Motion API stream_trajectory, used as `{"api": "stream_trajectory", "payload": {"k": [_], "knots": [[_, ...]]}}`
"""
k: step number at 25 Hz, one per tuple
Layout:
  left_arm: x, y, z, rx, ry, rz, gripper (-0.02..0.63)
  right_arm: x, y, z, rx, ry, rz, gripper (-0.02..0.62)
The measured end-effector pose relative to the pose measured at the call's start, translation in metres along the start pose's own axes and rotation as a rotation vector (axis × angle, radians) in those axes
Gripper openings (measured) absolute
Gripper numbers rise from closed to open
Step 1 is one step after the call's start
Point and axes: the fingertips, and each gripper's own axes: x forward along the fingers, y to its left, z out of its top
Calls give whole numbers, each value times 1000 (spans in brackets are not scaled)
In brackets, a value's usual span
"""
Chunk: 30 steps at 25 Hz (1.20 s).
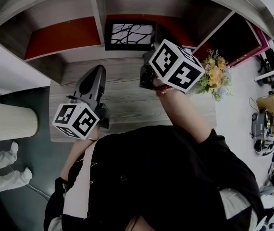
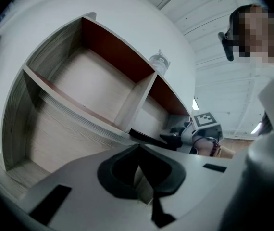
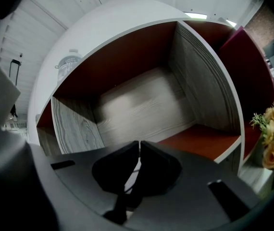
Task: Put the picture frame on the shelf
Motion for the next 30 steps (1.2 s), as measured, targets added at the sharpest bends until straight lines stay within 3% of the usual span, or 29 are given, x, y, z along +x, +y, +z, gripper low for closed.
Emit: {"api": "stream_trajectory", "payload": {"k": [13, 21, 24, 30], "knots": [[-4, 6, -4, -16, -4, 2, 11, 14, 5, -2, -71, 23, 14, 51], [-3, 7, -6, -18, 1, -3, 11, 18, 14, -6, -193, 49, 40, 113], [-3, 8, -5, -14, 4, -7, 11, 20, 20, -8, -220, 54, 51, 170], [-6, 10, -5, -14, 19, -27, 11, 16, 22, -6, -184, 34, 109, 180]]}}
